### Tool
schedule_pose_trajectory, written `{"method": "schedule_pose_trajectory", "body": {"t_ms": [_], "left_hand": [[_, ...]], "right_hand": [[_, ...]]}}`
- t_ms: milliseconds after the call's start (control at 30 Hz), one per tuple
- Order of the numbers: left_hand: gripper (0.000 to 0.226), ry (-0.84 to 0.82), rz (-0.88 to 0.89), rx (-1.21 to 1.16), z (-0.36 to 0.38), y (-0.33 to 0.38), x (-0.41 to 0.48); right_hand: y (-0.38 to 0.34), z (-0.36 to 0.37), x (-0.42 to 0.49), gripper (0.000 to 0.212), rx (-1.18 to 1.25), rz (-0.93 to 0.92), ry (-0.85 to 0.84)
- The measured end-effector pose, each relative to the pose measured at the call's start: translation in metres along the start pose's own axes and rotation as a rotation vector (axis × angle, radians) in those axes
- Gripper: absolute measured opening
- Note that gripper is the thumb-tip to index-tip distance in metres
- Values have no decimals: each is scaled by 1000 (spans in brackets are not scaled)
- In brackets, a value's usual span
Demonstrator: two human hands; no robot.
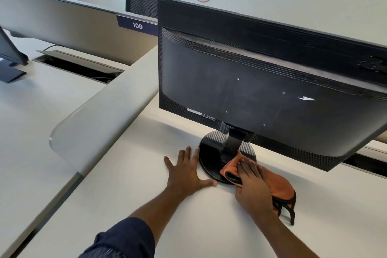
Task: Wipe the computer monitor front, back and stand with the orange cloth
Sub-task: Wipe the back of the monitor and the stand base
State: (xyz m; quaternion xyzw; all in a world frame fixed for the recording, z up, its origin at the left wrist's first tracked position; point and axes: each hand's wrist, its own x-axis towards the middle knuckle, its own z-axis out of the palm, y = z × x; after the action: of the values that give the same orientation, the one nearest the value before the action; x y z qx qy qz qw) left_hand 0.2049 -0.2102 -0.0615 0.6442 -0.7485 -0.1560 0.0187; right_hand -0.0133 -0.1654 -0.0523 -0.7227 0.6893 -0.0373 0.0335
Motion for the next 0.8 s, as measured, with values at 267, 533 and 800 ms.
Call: {"method": "schedule_pose_trajectory", "body": {"t_ms": [267, 533, 800], "left_hand": [[126, -35, 11, 34, 2, 0, 7], [125, -32, 11, 55, 3, 0, 7], [124, -36, 11, 68, 3, 0, 7]], "right_hand": [[13, -8, 10, 80, -40, 129, 6], [-2, -7, -4, 89, -65, -7, -62], [-5, -20, 19, 76, -82, 225, -76]]}}
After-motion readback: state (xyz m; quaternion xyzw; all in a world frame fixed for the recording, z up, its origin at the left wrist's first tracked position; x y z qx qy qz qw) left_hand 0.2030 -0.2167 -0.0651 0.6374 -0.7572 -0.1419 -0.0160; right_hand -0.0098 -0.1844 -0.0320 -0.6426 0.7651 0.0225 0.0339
